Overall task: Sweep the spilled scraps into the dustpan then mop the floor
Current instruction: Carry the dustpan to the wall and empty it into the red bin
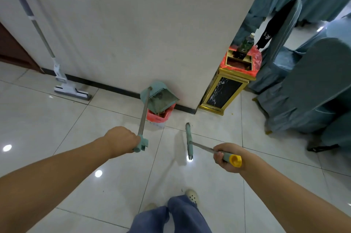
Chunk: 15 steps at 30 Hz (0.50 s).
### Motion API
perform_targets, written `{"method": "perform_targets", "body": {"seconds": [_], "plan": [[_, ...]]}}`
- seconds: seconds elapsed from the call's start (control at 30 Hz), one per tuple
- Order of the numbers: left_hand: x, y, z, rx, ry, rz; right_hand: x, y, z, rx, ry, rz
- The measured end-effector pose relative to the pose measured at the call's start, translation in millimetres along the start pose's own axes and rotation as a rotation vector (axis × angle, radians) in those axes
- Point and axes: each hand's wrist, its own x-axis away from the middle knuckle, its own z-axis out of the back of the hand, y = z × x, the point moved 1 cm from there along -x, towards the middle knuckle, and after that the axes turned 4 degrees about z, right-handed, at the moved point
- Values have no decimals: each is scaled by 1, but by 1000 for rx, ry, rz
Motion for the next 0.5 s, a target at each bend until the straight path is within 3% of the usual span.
{"method": "perform_targets", "body": {"seconds": [0.27, 0.5], "plan": [[10, -16, -9, 155, 118, 118, 13, -8, -10, 47, -30, 10], [35, -35, -29, 633, 261, 561, 27, -25, -44, 205, -45, -24]]}}
